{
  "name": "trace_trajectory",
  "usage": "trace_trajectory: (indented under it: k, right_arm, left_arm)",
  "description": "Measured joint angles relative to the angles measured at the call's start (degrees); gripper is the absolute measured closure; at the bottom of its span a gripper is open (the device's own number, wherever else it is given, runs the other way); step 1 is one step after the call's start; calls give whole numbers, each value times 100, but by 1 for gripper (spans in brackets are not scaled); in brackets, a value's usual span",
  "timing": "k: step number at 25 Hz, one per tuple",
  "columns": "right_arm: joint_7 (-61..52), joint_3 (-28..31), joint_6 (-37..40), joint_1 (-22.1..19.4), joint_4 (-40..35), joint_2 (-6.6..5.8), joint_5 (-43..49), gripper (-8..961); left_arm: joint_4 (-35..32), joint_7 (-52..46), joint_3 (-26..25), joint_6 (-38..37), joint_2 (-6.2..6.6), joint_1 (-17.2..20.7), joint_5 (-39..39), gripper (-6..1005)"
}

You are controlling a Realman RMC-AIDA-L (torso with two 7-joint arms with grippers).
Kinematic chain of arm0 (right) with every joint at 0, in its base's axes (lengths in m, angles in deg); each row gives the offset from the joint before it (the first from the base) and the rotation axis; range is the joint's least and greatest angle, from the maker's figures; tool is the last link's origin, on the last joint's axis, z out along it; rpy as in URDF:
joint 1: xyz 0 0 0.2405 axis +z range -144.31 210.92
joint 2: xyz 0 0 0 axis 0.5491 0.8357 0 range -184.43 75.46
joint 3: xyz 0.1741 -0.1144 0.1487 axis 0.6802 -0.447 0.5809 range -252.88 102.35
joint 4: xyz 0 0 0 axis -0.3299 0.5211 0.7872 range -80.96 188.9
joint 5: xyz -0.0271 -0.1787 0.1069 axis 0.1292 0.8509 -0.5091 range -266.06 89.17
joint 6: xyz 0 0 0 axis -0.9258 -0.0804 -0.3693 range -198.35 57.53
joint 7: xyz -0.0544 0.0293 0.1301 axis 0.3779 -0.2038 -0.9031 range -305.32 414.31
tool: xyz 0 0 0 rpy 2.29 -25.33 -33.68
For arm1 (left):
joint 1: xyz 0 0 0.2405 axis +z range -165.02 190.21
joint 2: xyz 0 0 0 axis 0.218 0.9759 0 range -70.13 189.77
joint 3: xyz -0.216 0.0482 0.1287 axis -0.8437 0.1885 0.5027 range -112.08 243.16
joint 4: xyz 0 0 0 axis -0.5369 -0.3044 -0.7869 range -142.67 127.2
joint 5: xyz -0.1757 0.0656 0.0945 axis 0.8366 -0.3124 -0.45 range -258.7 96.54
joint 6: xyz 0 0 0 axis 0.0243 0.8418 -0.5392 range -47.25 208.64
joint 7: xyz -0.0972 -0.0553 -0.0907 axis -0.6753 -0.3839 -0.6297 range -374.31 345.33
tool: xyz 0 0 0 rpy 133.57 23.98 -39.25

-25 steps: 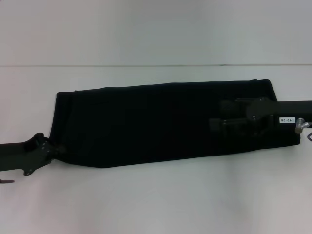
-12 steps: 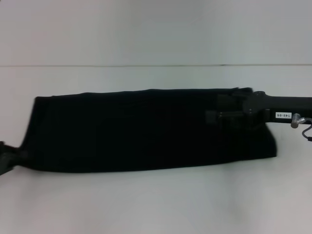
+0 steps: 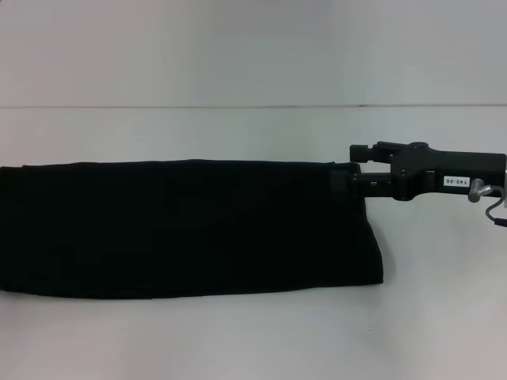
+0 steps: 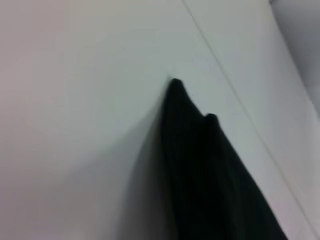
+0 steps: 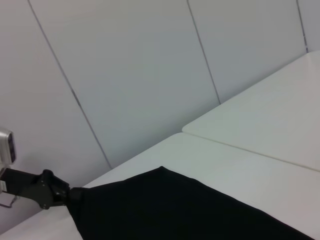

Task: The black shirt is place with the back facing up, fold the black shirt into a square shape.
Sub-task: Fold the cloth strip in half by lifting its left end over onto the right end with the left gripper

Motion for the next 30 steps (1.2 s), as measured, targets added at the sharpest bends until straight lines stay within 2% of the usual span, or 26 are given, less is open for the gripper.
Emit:
trace_trajectory:
  k: [3,6,8,10,13,14,15,16,19,21,22,23,24,26,28,30]
  right_arm:
    - [13,4,-9,-23,5,4,-2,37]
    - [28,105,-10,-93,-7,-22,-4,37]
    - [67,257,-10,-169,-17,-69,-6,37]
    - [138,512,-5,-288,-34,-131,-7,37]
    - [232,910,55,-493,-76,-229,-11,37]
    - [247,1018,81,-569,-95,-270,-24,37]
    - [250,1069,102,-633,-103,-306,-47,38]
    - [255,1114,119,-703,-113,-350,-76,38]
    - [288,1151,160,-875,-140,-468,-196,38]
    - [310,1165,185,-950,-154,-533,-257,38]
    - [319,1172,198,-981,-156,-568,-275,38]
    - [321,1176,205,-1001,-157,-600,-284,38]
    - [321,1177,207,-1009,-156,-622,-292,38]
    - [322,1182,217,-1014,-157,-650,-296,38]
    - [322,1185,208,-1013,-157,-664,-297,38]
    - [322,1166,182,-997,-156,-672,-293,38]
  left_arm:
    - [43,5,-17,-245,1,-83,96,963]
    - [170,30,0,-644,22,-321,365,960]
    - [356,67,11,-901,64,-576,590,958]
    - [642,112,82,-1064,108,-991,797,955]
    - [973,162,323,-1011,33,-1653,885,951]
    - [1061,171,476,-914,-61,-1909,889,950]
    - [1119,177,652,-782,-214,-2179,894,948]
    - [1136,181,732,-697,-291,-2311,896,947]
    - [1202,229,1141,-313,-781,-2902,908,943]
    - [1225,282,1330,-84,-1121,-3165,921,940]
    - [1225,282,1330,-84,-1121,-3165,921,939]
    - [1270,334,1447,102,-1308,-3266,925,938]
    - [1598,523,1624,626,-1503,-3344,996,936]
    - [2215,924,1681,1309,-1514,-3397,1177,934]
    - [3164,1707,1595,2037,-1514,-3376,1503,931]
    - [3576,2443,1418,2217,-1540,-3249,1714,928]
